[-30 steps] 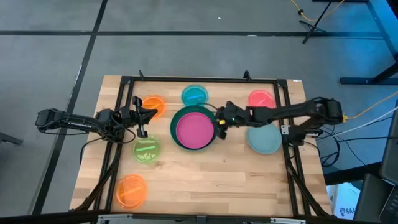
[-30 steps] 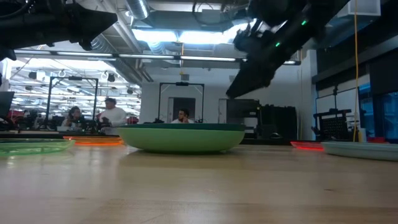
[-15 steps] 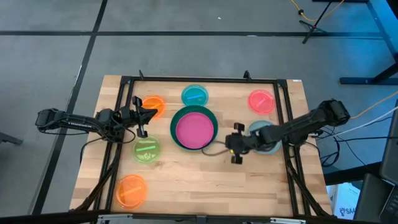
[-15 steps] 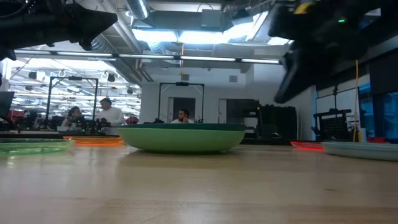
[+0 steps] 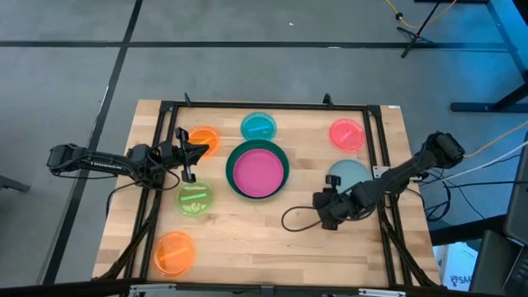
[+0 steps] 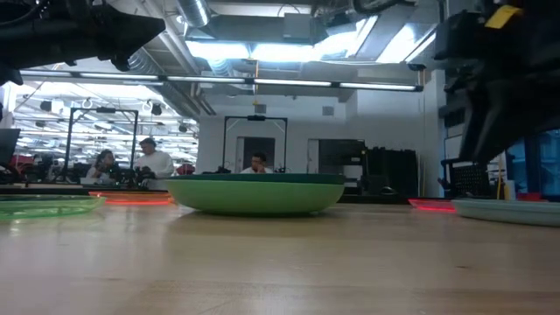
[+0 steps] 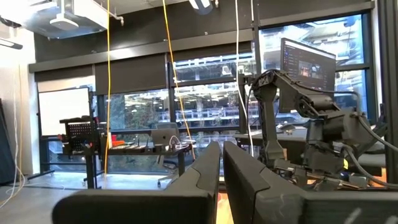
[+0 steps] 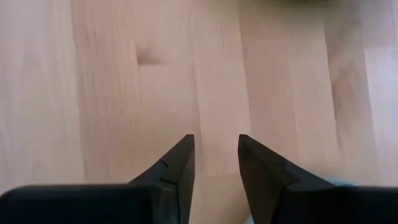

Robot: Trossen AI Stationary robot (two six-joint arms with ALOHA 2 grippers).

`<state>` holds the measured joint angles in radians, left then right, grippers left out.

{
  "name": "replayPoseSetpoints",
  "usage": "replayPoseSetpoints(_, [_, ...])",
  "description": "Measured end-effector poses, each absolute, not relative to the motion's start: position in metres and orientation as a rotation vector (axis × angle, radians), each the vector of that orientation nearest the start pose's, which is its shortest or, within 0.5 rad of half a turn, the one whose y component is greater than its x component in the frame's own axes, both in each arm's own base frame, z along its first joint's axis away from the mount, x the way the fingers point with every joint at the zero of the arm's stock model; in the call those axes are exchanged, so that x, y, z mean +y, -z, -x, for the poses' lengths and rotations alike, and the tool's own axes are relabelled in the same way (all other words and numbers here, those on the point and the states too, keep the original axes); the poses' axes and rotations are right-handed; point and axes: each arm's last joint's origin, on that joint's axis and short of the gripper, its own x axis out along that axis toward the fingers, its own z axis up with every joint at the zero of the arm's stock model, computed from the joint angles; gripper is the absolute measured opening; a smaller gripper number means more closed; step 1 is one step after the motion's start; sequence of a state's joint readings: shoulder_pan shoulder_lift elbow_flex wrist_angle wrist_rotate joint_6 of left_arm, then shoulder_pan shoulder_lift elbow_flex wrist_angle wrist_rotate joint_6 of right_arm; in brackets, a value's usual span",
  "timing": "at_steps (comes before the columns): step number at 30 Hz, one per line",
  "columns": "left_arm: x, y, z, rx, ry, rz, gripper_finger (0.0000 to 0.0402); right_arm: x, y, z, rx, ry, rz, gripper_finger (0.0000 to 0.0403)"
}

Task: Stack plastic plates
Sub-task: Stack the blue plate on top of the pink plate

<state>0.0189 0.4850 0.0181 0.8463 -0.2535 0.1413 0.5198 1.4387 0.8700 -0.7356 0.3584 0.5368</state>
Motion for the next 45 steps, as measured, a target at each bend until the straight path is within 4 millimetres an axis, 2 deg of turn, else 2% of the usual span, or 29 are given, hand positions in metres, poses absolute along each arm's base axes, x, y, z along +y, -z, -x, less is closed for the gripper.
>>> replayPoseSetpoints(8, [0.010, -0.205, -0.121, -0.358, -0.295, -0.094, 0.0014, 0.122, -0.190, -0.206, 1.232, 0.218, 0.088, 0.0112])
replayPoseSetpoints(15, [0.010, -0.205, -0.121, -0.358, -0.295, -0.094, 0.0014, 0.121, -0.188, -0.204, 1.243, 0.236, 0.091, 0.0112])
replayPoseSetpoints(25, [0.010, -0.205, -0.121, -0.358, -0.296, -0.094, 0.0014, 0.104, -0.157, -0.182, 1.289, 0.431, 0.053, 0.0112])
replayPoseSetpoints(36, [0.010, -0.205, -0.121, -0.358, -0.296, -0.095, 0.0014, 0.097, -0.132, -0.172, 1.254, 0.456, 0.018, 0.0112])
replayPoseSetpoints(42, [0.010, -0.205, -0.121, -0.358, -0.295, -0.094, 0.0014, 0.094, -0.126, -0.167, 1.255, 0.473, 0.014, 0.0111])
replayPoseSetpoints(45, [0.010, -0.205, -0.121, -0.358, -0.295, -0.094, 0.0014, 0.094, -0.125, -0.167, 1.255, 0.466, 0.023, 0.0098])
